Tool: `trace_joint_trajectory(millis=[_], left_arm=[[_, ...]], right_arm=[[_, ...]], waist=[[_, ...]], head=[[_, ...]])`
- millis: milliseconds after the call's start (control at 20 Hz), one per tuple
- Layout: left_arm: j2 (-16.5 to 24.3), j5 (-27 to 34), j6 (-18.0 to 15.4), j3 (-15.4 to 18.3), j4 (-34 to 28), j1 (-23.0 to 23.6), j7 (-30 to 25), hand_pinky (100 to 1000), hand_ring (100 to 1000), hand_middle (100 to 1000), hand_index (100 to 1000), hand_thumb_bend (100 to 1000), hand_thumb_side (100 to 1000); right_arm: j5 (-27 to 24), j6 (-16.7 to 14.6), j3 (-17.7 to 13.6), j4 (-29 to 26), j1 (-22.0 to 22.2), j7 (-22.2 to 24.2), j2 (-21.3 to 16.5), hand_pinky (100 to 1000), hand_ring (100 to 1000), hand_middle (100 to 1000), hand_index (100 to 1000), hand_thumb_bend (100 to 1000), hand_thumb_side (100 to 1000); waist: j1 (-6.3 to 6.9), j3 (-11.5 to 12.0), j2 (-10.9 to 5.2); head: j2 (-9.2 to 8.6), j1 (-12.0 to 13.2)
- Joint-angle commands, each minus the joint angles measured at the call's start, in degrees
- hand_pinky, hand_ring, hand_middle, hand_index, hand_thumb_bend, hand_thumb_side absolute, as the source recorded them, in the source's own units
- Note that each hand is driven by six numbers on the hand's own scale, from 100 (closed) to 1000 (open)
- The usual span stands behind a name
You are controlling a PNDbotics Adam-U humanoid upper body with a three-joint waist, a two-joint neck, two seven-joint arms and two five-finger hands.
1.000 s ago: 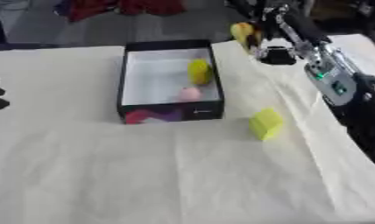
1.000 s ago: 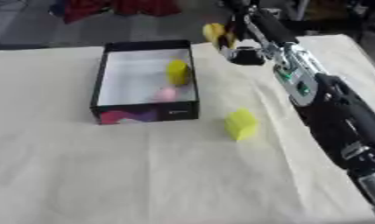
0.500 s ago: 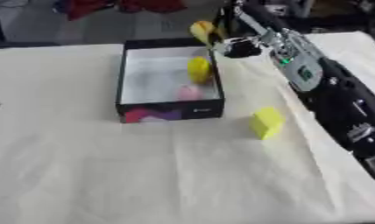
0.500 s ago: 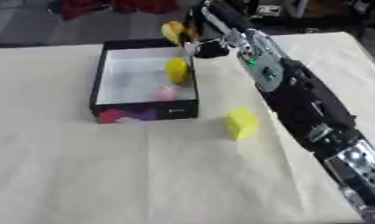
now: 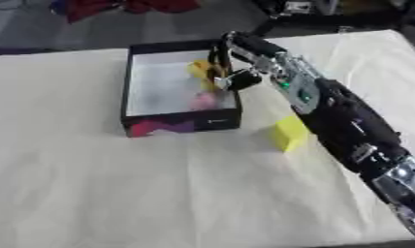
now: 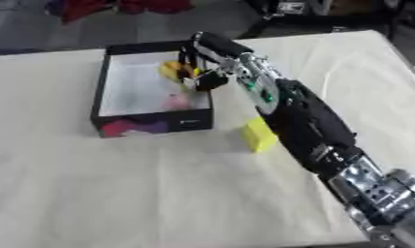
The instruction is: Pick up objects on the table and place them in the box.
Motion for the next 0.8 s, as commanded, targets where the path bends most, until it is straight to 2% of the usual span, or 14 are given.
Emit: trace_joint_trajectory(millis=[50,150,250,300,500,800], left_arm=[[0.66,0.18,-0.02,0.13,-1.15,-0.64,-0.03,629,522,543,731,357,774],[0.73,0.16,-0.01,0.18,-1.14,-0.55,0.0,629,522,543,731,356,775],[0.83,0.14,0.0,0.31,-1.15,-0.48,0.09,629,522,543,731,357,774],[0.91,0.15,0.01,0.39,-1.16,-0.42,0.17,629,522,543,731,357,774],[1.56,-0.01,0.19,0.97,-1.13,0.22,0.72,628,522,543,731,357,774],[2.51,-0.26,0.44,1.73,-1.14,0.89,1.52,628,522,543,731,358,774]], right_arm=[[2.77,0.36,-0.32,-2.5,-1.13,-0.23,-1.21,799,705,621,870,100,353],[3.88,1.01,-0.36,-3.61,-1.14,-1.1,-1.74,799,709,632,887,100,365],[4.04,1.33,-0.45,-5.46,-0.72,-1.84,-2.54,801,711,634,890,100,283],[3.57,1.37,-0.53,-6.66,-0.4,-2.09,-3.13,802,711,632,888,100,206],[0.11,0.24,-0.85,-12.67,1.8,-3.69,-7.3,803,710,626,870,100,198],[-5.59,-4.84,0.87,-21.96,9.56,-6.11,-14.56,808,730,663,875,100,198]], waist=[[0.51,-0.21,0.19],[0.47,-0.42,0.17],[0.44,-0.74,0.16],[0.4,-0.96,0.14],[-0.17,-2.29,-0.18],[-1.12,-3.68,-0.59]], head=[[-0.11,-0.16],[-0.11,0.01],[-0.11,0.38],[-0.11,0.64],[-0.11,2.25],[-0.11,4.76]])
